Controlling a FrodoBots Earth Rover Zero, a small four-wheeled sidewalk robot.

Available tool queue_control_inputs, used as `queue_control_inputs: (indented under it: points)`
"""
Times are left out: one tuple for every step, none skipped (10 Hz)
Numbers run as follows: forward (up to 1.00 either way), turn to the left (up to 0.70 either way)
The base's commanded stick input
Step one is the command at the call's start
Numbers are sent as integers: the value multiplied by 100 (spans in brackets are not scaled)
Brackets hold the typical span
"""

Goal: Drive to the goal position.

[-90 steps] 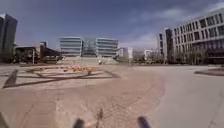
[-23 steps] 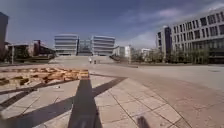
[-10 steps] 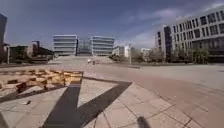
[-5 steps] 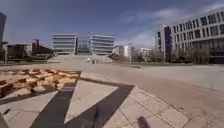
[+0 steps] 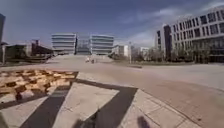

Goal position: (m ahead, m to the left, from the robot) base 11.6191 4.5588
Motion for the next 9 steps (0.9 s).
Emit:
queue_control_inputs:
  points:
    - [70, 35]
    - [70, 35]
    - [70, 23]
    - [70, 5]
    - [70, 3]
    - [70, 2]
    - [70, 0]
    - [70, 0]
    - [70, 1]
